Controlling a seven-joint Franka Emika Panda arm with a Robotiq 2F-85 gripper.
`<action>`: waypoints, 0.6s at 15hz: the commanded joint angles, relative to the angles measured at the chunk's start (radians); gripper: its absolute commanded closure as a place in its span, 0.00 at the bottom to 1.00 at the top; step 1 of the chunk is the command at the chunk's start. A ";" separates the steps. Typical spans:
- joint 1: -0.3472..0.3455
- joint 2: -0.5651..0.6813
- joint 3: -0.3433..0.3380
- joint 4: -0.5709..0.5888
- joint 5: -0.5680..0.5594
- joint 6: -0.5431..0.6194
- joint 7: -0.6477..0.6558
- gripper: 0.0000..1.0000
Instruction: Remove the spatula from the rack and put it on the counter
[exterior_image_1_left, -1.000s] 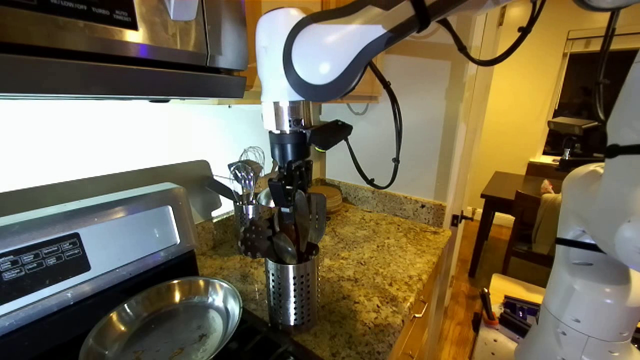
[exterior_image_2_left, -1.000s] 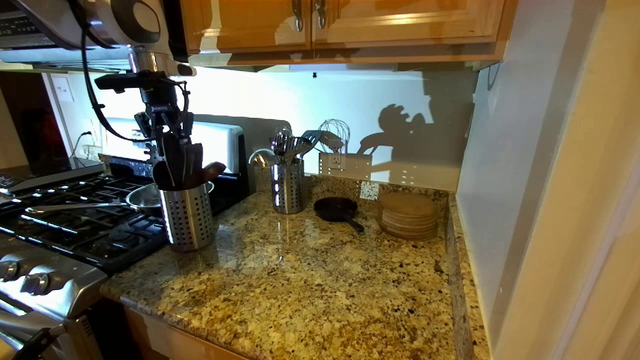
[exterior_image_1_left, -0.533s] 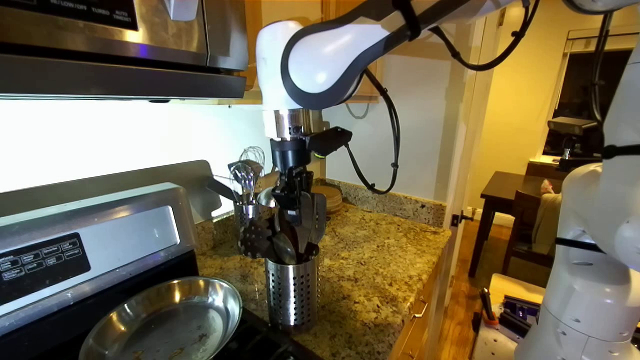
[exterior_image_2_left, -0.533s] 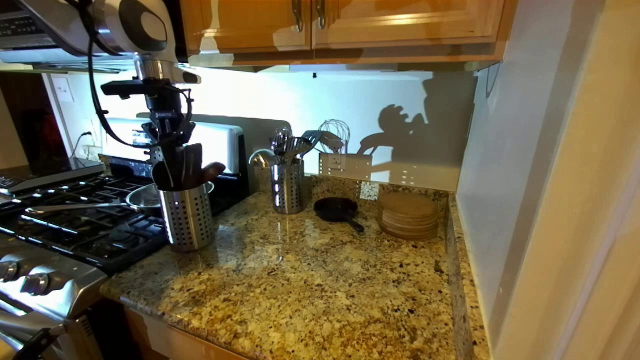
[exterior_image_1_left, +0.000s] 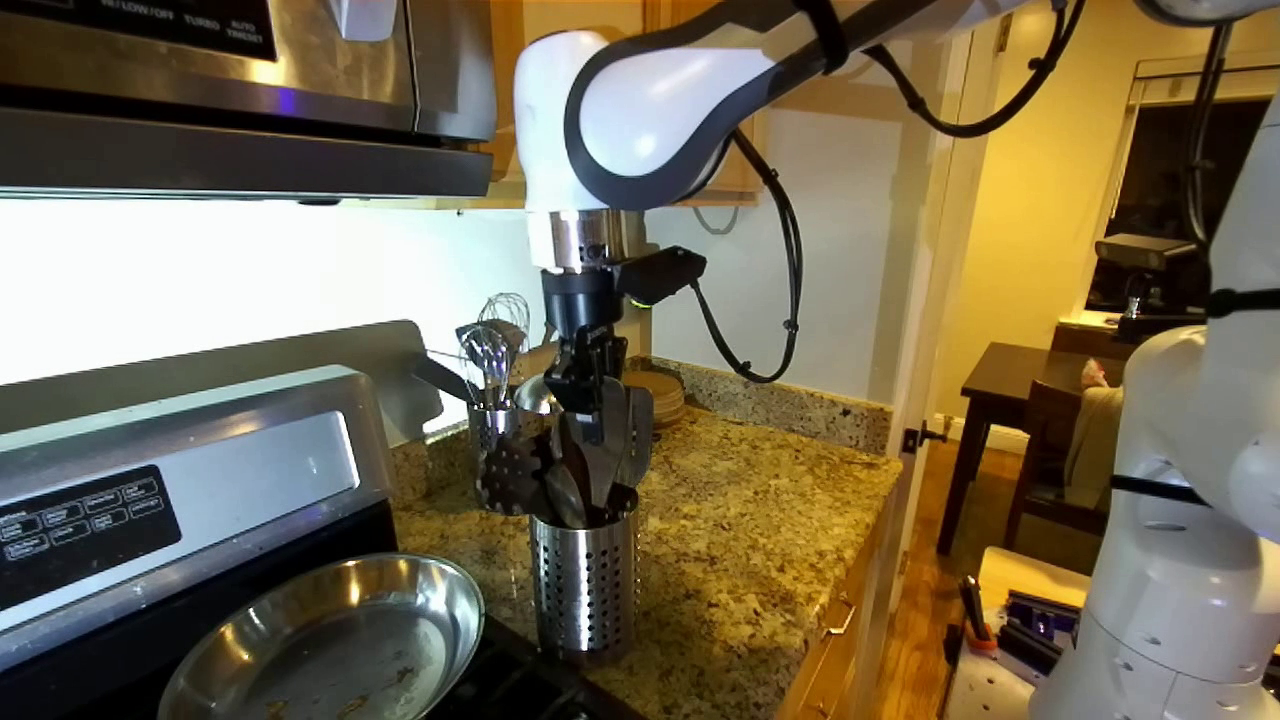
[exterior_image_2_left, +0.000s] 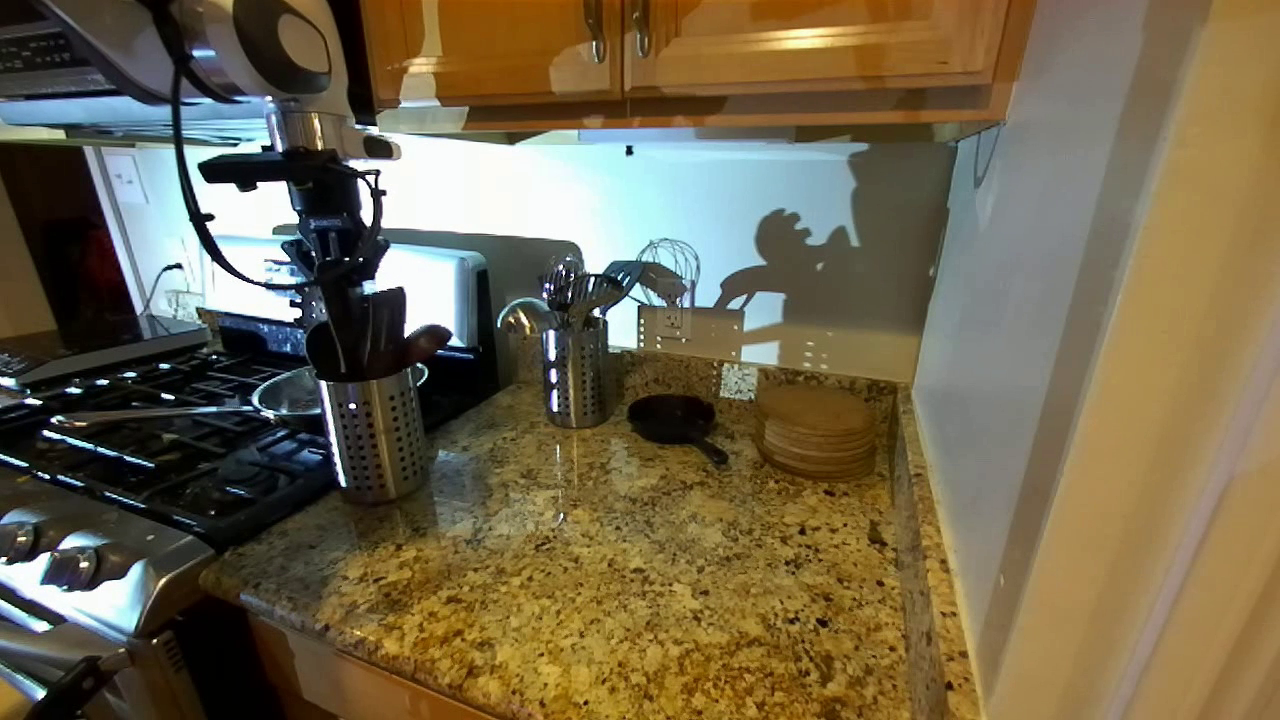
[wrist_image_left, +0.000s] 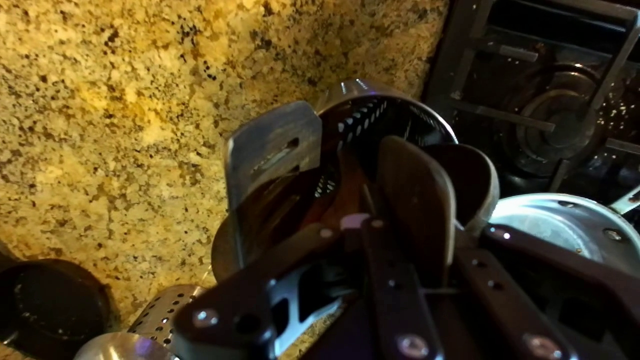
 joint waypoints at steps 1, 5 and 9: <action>0.002 -0.068 -0.006 -0.014 -0.005 -0.049 -0.018 0.91; -0.001 -0.121 -0.005 0.003 -0.031 -0.105 -0.017 0.91; -0.006 -0.180 -0.003 0.030 -0.071 -0.158 -0.010 0.91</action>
